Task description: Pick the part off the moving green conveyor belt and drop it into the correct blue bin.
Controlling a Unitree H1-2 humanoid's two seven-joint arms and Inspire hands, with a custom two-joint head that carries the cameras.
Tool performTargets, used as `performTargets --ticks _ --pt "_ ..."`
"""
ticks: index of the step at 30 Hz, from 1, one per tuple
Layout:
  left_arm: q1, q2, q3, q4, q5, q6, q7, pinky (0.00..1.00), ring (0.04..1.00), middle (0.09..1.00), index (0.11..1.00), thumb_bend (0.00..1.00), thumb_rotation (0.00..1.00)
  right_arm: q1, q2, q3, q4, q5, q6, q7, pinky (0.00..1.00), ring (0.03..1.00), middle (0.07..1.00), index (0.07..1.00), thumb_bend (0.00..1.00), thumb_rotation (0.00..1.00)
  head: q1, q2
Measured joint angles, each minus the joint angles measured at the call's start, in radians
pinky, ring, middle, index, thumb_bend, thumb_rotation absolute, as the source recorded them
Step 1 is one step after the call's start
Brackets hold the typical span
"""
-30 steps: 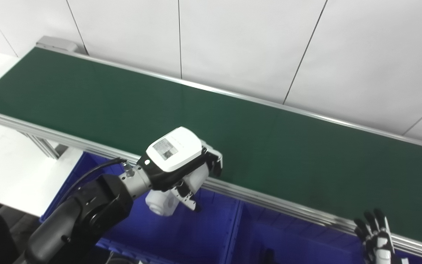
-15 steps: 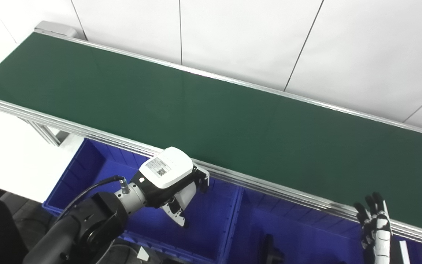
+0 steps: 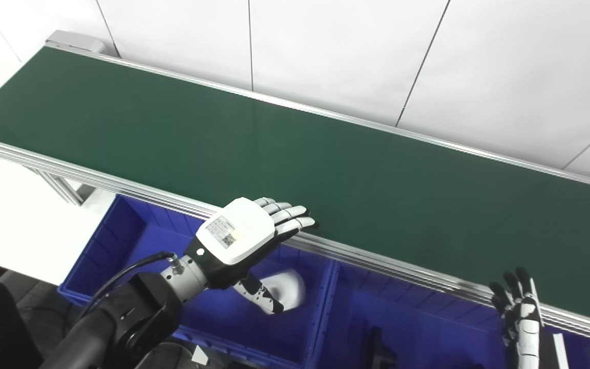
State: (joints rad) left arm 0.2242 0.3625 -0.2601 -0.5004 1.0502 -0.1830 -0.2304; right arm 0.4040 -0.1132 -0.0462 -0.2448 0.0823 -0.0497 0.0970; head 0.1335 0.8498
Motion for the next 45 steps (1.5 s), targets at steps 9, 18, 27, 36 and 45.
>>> performTargets --ticks 9,18,27,36,45 --pt "0.037 -0.062 0.052 -0.005 -0.188 -0.015 0.065 0.83 0.918 0.980 0.943 0.82 0.48 0.002 0.012 0.015 -0.003 -0.027 0.000 -0.003 0.91 0.918 0.964 0.998 0.57 0.97 -0.126 0.006" --pt "0.200 -0.247 0.080 -0.097 -0.641 0.183 0.039 0.97 0.999 1.000 1.000 0.67 0.74 0.004 0.074 0.072 -0.006 -0.111 0.000 -0.040 0.89 0.920 0.968 0.999 0.54 0.97 -0.365 -0.008" --pt "0.150 -0.204 0.210 0.147 -0.920 0.268 0.028 0.95 0.981 1.000 1.000 0.67 0.74 -0.009 0.154 0.125 0.027 -0.190 0.000 -0.092 0.91 0.924 0.978 0.992 0.57 0.98 -0.573 0.006" --pt "0.114 -0.126 0.235 0.238 -1.038 0.210 -0.014 1.00 1.000 1.000 1.000 0.75 0.70 -0.043 0.230 0.160 0.110 -0.265 -0.001 -0.162 0.85 0.914 0.972 0.980 0.64 0.95 -0.762 -0.018" --pt "0.110 -0.086 0.249 0.310 -1.120 0.154 -0.052 1.00 1.000 1.000 1.000 0.65 0.66 -0.079 0.235 0.171 0.201 -0.314 -0.053 -0.237 0.86 0.909 0.971 0.970 0.74 0.99 -0.903 -0.113"
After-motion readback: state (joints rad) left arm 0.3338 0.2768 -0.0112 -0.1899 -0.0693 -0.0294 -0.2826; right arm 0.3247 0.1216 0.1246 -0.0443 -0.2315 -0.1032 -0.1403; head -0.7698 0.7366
